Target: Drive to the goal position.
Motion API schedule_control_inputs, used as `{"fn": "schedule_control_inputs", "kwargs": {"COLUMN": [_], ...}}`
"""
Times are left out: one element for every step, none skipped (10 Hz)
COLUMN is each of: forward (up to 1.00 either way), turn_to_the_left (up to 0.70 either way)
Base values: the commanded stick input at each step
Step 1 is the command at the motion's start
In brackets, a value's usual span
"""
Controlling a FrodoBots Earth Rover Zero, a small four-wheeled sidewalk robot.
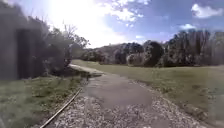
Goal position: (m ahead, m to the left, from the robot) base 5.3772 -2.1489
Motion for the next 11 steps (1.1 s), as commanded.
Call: {"fn": "schedule_control_inputs", "kwargs": {"forward": [0.7,0.7,0.7,0.7,0.7,0.7,0.7,0.7,0.7,0.7,0.7], "turn_to_the_left": [0.01,0.01,0.01,0.01,0.01,0.01,0.01,0.01,0.23,0.27,0.06]}}
